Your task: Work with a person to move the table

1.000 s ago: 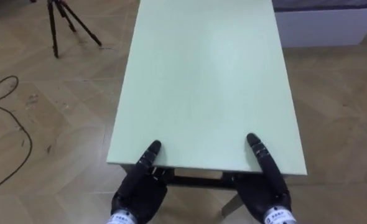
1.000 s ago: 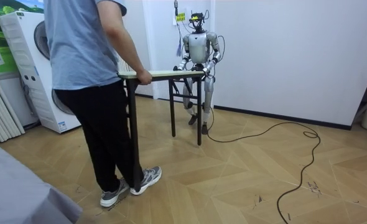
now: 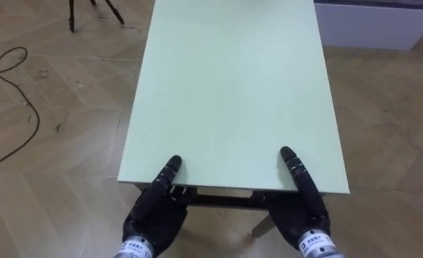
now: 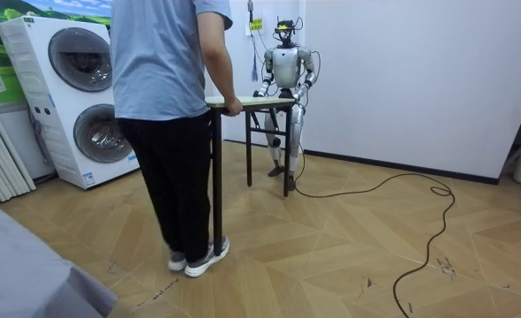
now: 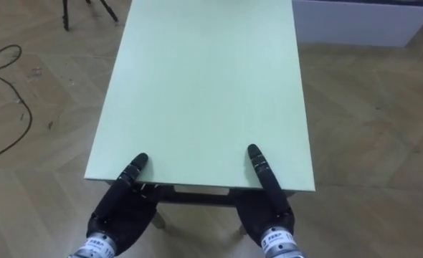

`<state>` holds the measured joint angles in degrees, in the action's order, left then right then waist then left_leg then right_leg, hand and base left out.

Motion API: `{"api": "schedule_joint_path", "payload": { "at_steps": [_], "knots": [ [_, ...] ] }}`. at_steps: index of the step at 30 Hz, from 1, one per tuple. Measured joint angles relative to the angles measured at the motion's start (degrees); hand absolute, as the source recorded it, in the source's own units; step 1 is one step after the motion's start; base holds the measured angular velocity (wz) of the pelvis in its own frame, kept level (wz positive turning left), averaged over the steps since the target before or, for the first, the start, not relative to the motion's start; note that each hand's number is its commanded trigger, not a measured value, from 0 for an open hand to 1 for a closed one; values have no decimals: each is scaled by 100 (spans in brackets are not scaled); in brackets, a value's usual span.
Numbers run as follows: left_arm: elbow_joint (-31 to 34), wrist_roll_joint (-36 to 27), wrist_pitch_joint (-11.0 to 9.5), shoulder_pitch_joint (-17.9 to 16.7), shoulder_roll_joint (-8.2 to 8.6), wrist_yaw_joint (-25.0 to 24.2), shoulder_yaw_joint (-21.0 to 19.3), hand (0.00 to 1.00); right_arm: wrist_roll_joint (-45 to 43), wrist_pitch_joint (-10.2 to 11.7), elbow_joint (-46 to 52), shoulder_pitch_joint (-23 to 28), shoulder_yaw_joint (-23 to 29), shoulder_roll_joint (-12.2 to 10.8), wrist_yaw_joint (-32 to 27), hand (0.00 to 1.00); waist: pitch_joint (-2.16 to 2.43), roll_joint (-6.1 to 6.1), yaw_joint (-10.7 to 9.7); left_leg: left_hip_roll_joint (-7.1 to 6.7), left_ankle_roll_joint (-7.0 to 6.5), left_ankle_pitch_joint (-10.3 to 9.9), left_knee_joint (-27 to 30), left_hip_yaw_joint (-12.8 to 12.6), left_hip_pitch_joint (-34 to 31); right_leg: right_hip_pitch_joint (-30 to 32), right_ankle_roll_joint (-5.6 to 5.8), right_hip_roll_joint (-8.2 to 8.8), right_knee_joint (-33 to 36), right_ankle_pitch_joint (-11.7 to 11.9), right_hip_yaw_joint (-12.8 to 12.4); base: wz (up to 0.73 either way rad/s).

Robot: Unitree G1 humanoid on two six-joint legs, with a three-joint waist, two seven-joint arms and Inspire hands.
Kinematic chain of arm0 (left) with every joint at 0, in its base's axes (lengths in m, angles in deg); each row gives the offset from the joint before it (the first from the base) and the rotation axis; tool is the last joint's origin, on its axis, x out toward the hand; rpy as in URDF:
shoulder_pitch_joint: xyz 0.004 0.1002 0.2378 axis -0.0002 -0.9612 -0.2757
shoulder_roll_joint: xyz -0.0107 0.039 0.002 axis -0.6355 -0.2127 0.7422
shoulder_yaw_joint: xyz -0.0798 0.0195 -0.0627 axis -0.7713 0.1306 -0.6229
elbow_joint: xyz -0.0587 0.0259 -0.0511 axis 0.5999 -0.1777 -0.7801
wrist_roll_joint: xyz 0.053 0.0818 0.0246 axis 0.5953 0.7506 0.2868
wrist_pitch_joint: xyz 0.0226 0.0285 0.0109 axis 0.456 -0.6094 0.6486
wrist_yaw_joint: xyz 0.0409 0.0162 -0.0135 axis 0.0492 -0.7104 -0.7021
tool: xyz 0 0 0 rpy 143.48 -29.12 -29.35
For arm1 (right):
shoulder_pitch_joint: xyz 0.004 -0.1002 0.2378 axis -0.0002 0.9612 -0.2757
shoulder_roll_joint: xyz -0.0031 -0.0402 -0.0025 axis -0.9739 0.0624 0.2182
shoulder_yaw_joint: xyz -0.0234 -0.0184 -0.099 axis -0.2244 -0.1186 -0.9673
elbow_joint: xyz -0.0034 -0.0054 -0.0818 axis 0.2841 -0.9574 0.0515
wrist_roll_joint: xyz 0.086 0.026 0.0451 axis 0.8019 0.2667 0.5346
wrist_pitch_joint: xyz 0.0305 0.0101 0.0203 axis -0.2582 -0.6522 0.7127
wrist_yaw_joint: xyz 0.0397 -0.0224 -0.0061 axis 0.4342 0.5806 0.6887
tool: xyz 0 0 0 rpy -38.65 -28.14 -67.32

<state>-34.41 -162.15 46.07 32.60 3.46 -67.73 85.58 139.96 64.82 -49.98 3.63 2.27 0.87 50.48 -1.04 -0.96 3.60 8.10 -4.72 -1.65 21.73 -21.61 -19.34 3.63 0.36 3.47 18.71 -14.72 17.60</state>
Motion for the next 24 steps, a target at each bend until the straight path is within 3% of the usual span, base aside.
{"api": "schedule_joint_path", "payload": {
  "at_steps": [1,2,3,4,5,6,7,8,10,12,13,14,15,19,24],
  "knots": [
    [-1,0,-2,15,0,15,2,100,3,0,1,-3,-2,12,-7,100,4,-1,14,-21,95,103,-86,9,3,39,-79,-41,-6,11,-36,22],
    [-5,-5,-2,58,-1,72,0,100,2,6,0,-17,1,-5,-22,100,9,-13,48,-94,538,412,-352,177,4,114,-218,-101,-102,95,-111,12],
    [-5,-15,-2,80,7,98,-4,100,-1,8,1,-34,3,-8,-31,100,11,-22,41,-130,826,576,-484,283,11,159,-298,-109,-170,172,-122,-11],
    [-27,-36,-18,91,52,110,-28,100,-69,5,0,-99,-6,26,-42,100,-23,17,119,-46,820,458,-154,468,6,220,-411,-54,-223,277,11,-62],
    [-93,-149,-36,47,65,72,-17,100,-90,-1,-52,-168,-51,24,-84,100,-39,100,288,168,581,-110,775,497,22,227,-480,-76,-176,321,153,-83],
    [-113,-223,-37,12,87,66,-15,100,-99,-1,-63,-189,-79,64,-115,100,-40,157,346,263,613,-388,1273,549,38,220,-492,-113,-161,350,218,-77],
    [-114,-280,-33,-70,128,63,-15,100,-116,-16,-64,-198,-104,130,-131,100,-47,286,356,389,650,-764,2153,751,80,196,-567,-195,-151,368,403,-38],
    [-113,-278,-25,-112,161,61,-11,100,-140,-22,-63,-201,-105,166,-131,100,-78,393,331,465,677,-957,2799,928,237,204,-637,-258,-123,366,579,-16],
    [-111,-269,-26,-118,172,62,-13,100,-212,-21,-51,-221,-84,164,-120,100,-76,503,188,479,677,-999,3348,1117,541,362,-729,-322,29,332,744,29],
    [-98,-235,-38,-106,149,62,-24,100,-260,1,-42,-220,-85,160,-56,100,-65,562,14,528,750,-1028,3192,1141,1061,604,-774,-325,200,306,923,50],
    [-80,-202,-51,-94,154,64,-26,100,-288,30,-27,-220,-81,156,-45,100,-61,599,-58,521,799,-1009,2807,1154,1483,762,-795,-325,318,295,956,46],
    [-47,-120,-57,-44,161,73,-23,100,-304,85,15,-232,-72,149,-43,100,-65,646,-176,493,999,-1088,2289,1250,1836,916,-801,-323,436,293,996,62],
    [-45,-97,-67,39,165,84,-20,100,-301,105,17,-268,-61,124,-47,100,-59,631,-302,363,1182,-1432,1648,1331,2056,1062,-791,-273,552,303,989,56],
    [-41,-73,-163,108,209,117,-13,100,-277,127,61,-288,-57,116,-46,100,-46,648,-618,160,1130,-1703,470,1438,2318,1317,-744,-181,547,540,848,40],
    [-40,22,-248,209,273,201,9,100,-164,156,68,-352,-47,129,-78,100,-46,651,-697,82,1117,-1803,-413,1385,2534,1522,-704,-133,458,871,637,9]
  ]
}}
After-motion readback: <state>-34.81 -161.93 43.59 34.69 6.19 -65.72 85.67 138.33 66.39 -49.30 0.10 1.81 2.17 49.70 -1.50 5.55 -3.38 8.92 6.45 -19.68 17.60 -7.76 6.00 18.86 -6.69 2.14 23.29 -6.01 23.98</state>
